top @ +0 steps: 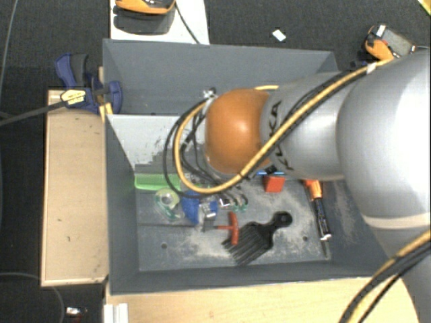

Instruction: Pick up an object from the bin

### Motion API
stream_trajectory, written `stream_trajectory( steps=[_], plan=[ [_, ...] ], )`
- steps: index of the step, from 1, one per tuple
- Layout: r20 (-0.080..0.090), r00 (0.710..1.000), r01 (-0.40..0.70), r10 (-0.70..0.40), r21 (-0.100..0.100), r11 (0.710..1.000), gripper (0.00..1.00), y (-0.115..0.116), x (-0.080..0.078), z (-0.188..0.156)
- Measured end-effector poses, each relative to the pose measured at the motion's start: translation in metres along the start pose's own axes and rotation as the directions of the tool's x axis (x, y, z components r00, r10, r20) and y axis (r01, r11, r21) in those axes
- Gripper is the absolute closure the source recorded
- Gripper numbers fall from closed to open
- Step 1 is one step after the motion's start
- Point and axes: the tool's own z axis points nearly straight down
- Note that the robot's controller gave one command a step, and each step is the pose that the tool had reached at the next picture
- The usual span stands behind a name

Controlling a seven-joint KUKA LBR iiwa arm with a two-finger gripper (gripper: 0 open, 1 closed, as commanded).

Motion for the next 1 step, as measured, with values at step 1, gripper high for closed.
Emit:
stream_trajectory(
  steps=[1],
  plan=[
    [0.006,0.991,0.133,-0.133,0.0,0.991,0.0,-0.0219,-0.0107,0.0225]
  ],
)
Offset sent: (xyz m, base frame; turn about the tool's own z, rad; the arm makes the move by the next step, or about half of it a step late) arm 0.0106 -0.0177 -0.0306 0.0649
